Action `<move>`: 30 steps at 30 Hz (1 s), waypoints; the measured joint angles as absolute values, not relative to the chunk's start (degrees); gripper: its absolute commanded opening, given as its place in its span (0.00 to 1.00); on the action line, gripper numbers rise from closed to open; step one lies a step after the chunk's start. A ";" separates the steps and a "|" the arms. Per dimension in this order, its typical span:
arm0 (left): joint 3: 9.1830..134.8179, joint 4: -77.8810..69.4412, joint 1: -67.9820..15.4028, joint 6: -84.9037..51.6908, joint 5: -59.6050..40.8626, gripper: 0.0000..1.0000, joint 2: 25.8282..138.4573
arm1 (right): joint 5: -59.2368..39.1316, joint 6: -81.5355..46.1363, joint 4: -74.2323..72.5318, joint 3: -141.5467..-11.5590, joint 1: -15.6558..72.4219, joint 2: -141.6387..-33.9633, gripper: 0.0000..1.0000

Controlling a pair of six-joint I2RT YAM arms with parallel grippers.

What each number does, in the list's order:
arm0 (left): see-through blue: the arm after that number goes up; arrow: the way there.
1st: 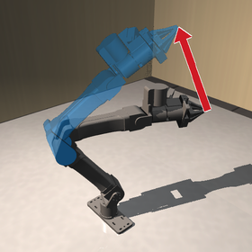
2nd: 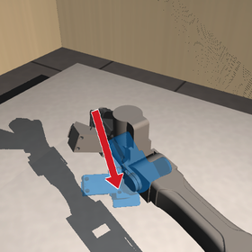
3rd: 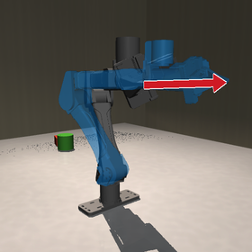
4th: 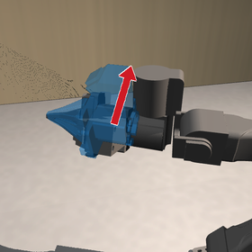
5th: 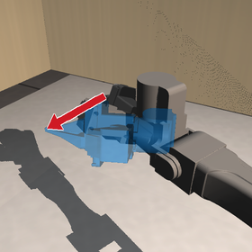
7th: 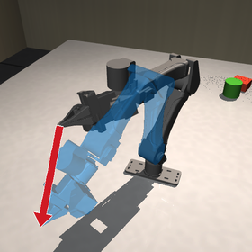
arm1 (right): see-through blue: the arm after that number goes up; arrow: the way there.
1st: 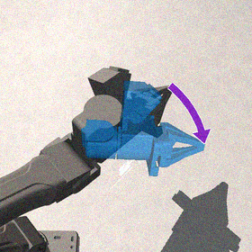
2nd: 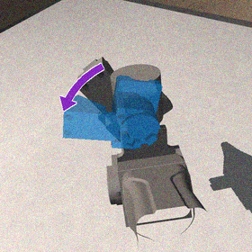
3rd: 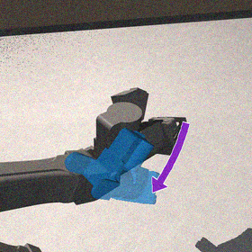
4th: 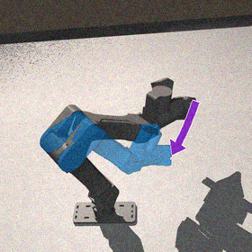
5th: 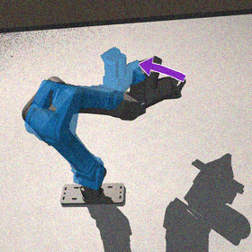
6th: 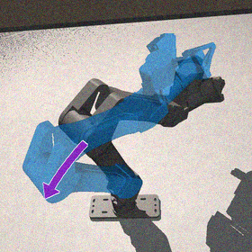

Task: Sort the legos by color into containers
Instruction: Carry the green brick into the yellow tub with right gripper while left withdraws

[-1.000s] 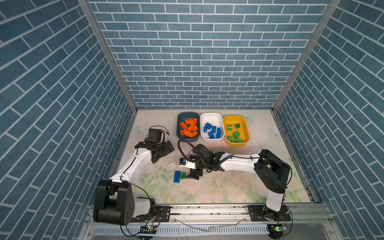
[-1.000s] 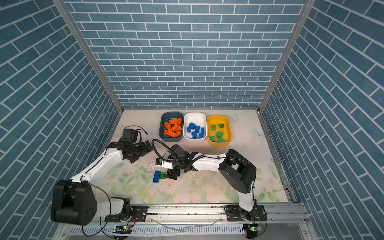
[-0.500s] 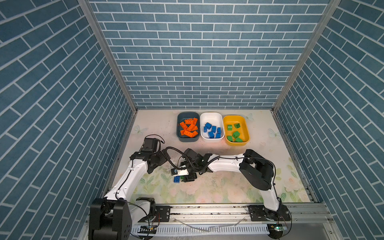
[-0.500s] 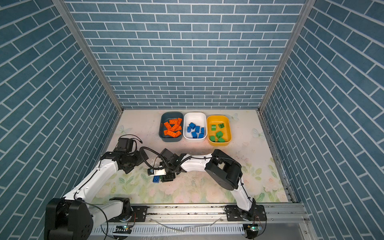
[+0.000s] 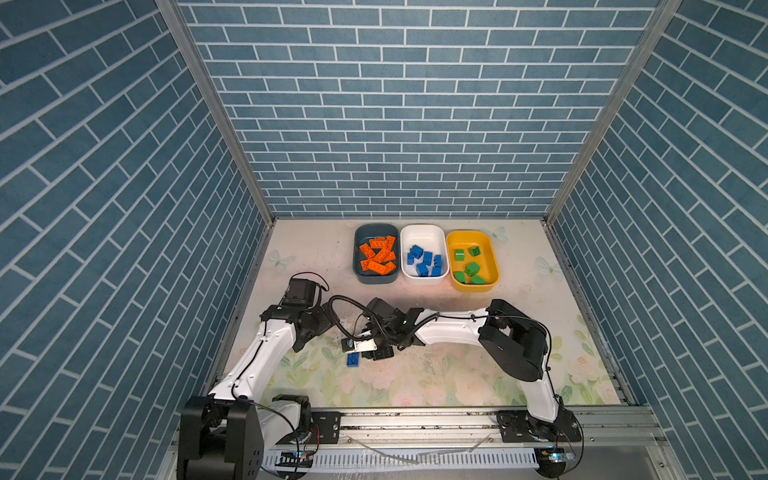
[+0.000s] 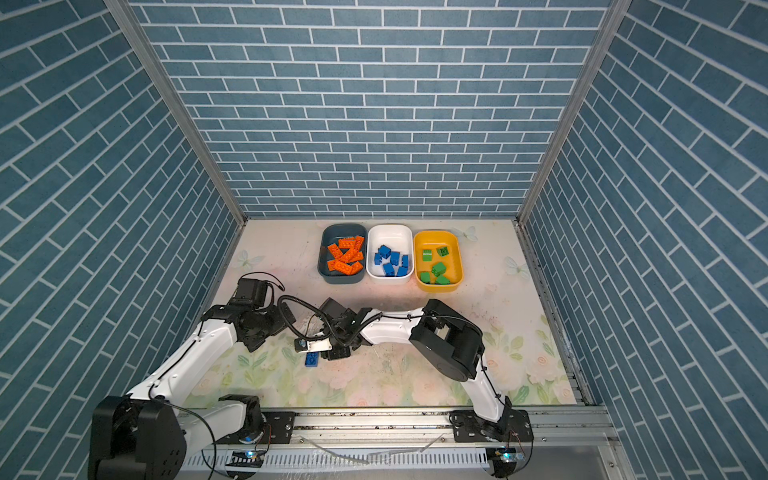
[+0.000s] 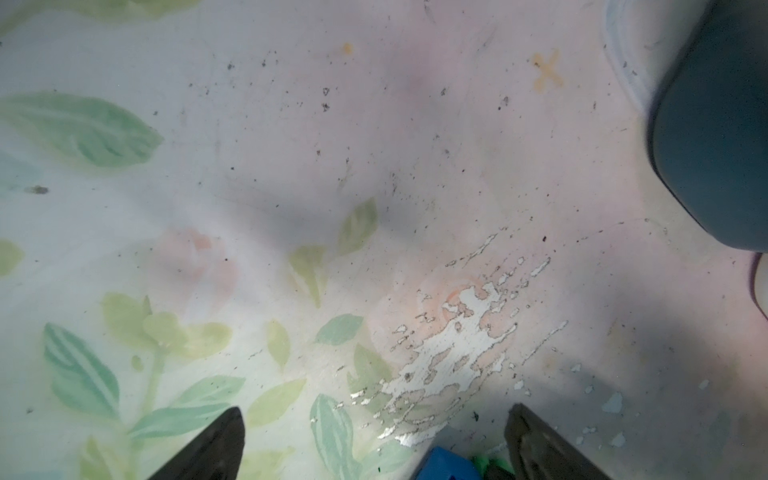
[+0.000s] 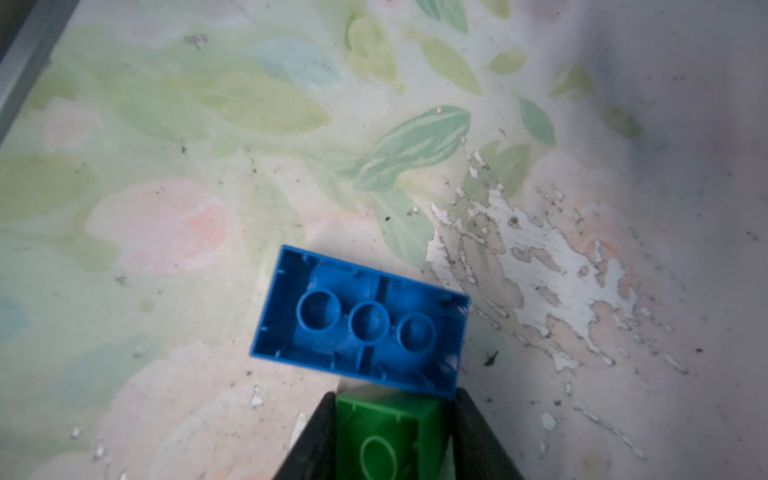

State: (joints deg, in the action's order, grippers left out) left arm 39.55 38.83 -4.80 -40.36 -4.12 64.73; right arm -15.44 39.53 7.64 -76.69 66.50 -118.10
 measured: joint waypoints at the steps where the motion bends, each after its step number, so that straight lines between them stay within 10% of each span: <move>1: 39.55 39.03 -4.89 -40.36 -4.01 0.99 64.64 | -15.59 39.55 7.62 -76.69 66.50 -118.08 0.34; 16: 48.07 40.16 -19.68 -39.88 1.74 0.99 68.95 | -17.69 32.71 1.76 -62.11 58.74 -102.54 0.28; 30: 62.39 33.91 -41.30 -26.11 -1.89 0.99 84.05 | -15.77 10.63 -16.01 -44.91 32.34 -83.79 0.27</move>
State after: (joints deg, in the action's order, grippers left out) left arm 62.39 33.91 -41.30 -26.11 -1.89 84.05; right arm -15.77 10.63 -16.01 -44.91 32.34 -83.79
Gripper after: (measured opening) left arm 0.994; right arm 0.335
